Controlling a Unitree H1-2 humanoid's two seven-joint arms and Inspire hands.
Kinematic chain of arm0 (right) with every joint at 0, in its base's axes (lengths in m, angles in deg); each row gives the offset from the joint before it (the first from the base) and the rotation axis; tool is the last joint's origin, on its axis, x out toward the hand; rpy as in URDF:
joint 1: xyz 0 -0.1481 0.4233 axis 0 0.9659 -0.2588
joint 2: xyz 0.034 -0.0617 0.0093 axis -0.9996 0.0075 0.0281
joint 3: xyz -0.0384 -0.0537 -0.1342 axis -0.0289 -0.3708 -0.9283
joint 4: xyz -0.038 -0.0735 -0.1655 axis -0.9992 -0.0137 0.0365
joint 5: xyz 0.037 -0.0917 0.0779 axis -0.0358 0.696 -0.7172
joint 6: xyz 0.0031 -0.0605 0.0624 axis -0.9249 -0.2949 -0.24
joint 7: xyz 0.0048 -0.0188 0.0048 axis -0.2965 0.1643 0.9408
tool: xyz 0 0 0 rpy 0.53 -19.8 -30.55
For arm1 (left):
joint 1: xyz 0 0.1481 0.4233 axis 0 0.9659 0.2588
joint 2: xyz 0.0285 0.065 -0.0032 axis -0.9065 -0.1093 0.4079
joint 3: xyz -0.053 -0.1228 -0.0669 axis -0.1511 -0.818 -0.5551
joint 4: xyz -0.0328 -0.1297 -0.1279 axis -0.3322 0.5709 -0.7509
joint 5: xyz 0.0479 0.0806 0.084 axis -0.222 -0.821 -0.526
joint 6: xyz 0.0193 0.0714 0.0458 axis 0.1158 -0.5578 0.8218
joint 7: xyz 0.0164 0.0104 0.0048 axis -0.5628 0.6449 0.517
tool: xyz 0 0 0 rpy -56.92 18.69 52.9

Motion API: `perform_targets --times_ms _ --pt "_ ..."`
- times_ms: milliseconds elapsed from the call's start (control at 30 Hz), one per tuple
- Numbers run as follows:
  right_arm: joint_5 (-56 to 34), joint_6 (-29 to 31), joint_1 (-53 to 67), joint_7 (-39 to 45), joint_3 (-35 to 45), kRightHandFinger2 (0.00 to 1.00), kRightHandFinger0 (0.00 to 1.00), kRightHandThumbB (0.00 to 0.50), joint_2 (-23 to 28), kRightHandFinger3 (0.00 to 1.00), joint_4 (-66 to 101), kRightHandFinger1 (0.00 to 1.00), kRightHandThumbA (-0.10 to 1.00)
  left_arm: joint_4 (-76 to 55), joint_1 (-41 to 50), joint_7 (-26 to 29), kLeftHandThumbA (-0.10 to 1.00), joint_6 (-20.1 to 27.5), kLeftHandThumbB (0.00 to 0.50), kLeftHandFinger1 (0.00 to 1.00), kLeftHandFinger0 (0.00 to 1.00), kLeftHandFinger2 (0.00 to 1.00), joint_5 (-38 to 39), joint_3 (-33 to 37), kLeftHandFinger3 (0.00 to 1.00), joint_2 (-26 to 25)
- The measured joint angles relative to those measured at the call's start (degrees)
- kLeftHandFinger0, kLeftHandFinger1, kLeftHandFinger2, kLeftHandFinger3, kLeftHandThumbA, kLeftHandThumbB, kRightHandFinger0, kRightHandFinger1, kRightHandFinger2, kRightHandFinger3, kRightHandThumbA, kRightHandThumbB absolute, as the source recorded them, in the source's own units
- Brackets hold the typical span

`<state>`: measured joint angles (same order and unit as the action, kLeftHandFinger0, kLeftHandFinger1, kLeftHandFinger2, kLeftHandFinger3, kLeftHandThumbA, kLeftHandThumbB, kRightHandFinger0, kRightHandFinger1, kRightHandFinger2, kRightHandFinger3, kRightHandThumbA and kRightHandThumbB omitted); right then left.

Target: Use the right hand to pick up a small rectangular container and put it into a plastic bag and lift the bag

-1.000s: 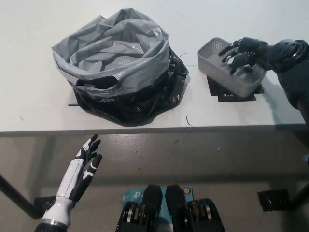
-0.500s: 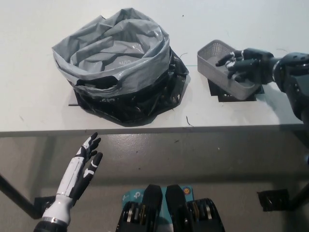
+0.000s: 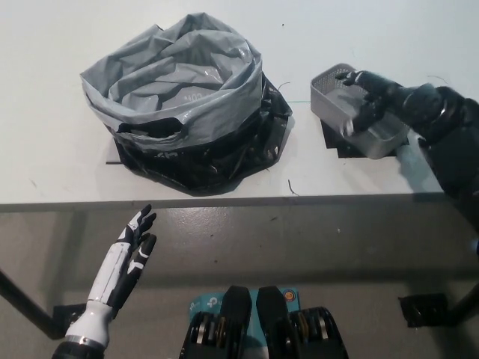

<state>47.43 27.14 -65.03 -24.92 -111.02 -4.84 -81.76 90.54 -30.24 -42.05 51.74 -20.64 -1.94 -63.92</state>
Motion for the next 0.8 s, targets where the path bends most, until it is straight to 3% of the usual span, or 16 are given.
perform_targets --times_ms 267,800 --pt "4.7 1.5 0.1 -2.5 -4.1 1.0 1.0 0.5 1.4 1.0 6.7 1.0 0.9 0.0 0.0 -0.1 0.93 -0.5 0.175 1.0 1.0 1.0 0.0 0.0 1.0 0.0" --pt "8.4 -0.9 -0.7 -2.7 -2.8 1.0 1.0 0.5 4.2 1.0 23.0 1.0 0.97 -0.1 -0.1 -0.5 0.93 -0.7 0.2 1.0 1.0 1.0 0.1 0.0 1.0 0.0"
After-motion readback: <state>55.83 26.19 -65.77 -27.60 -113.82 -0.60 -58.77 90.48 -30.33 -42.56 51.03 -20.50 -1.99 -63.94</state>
